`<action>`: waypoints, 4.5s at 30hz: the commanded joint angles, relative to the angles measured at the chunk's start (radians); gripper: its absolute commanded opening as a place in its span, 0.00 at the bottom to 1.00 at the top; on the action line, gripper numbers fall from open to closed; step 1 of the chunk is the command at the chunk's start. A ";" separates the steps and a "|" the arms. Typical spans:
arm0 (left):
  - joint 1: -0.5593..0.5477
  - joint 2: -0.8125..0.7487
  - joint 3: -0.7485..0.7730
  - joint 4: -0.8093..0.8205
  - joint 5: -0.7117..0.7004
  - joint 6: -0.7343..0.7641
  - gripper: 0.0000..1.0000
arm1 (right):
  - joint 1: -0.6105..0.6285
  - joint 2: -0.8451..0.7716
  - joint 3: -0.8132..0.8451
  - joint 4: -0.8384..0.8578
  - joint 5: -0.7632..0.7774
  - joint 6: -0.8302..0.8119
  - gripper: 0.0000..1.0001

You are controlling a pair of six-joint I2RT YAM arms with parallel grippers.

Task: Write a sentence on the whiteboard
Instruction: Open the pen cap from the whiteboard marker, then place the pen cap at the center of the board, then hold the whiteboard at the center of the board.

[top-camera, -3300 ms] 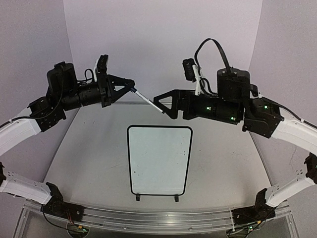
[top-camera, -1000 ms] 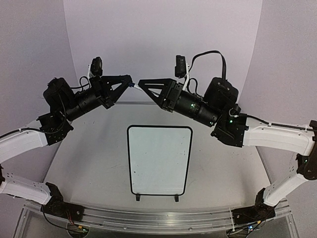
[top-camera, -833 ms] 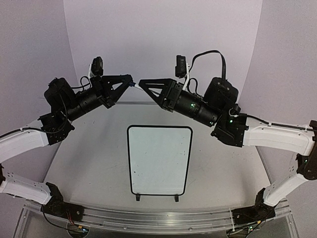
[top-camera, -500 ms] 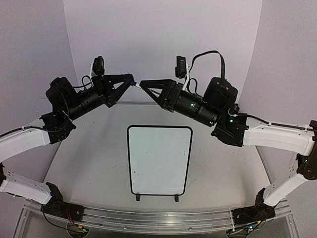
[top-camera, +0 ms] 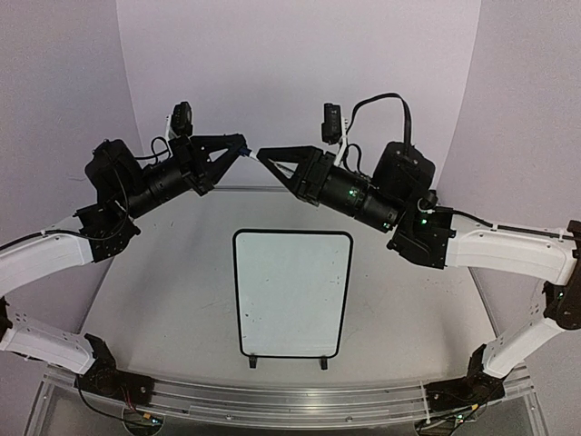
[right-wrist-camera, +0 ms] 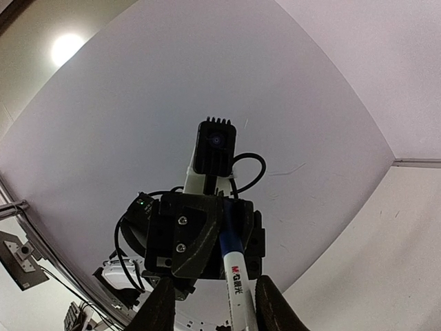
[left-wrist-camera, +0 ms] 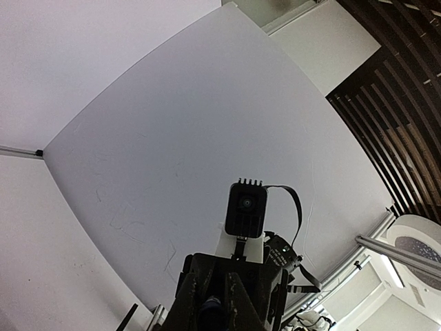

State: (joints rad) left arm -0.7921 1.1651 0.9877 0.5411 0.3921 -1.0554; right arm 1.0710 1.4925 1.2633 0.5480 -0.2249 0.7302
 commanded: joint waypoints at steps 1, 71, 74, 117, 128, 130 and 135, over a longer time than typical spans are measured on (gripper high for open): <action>-0.004 0.021 0.036 -0.035 0.029 0.017 0.00 | 0.010 -0.006 0.038 0.017 -0.020 0.007 0.35; 0.278 0.422 0.005 -1.197 -0.183 0.644 0.00 | 0.012 -0.395 -0.117 -0.523 0.232 -0.291 0.00; 0.278 0.477 0.007 -1.192 -0.185 0.660 0.03 | 0.011 -0.400 -0.125 -0.525 0.232 -0.286 0.00; 0.280 0.030 0.155 -1.307 -0.329 0.827 0.90 | 0.046 -0.447 -0.149 -0.624 0.128 -0.333 0.00; 0.296 -0.063 0.100 -1.073 0.166 0.976 0.91 | 0.238 -0.390 -0.231 -0.635 0.403 -0.360 0.00; 0.296 -0.079 0.073 -1.035 0.229 0.982 0.91 | 0.251 -0.385 -0.254 -0.612 0.428 -0.352 0.00; 0.297 -0.061 0.057 -0.995 0.409 1.010 0.90 | 0.266 -0.354 -0.279 -0.575 0.440 -0.341 0.00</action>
State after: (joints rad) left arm -0.5007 1.1022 1.0461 -0.5513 0.5853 -0.0991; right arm 1.3248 1.1157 0.9885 -0.0828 0.1546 0.3865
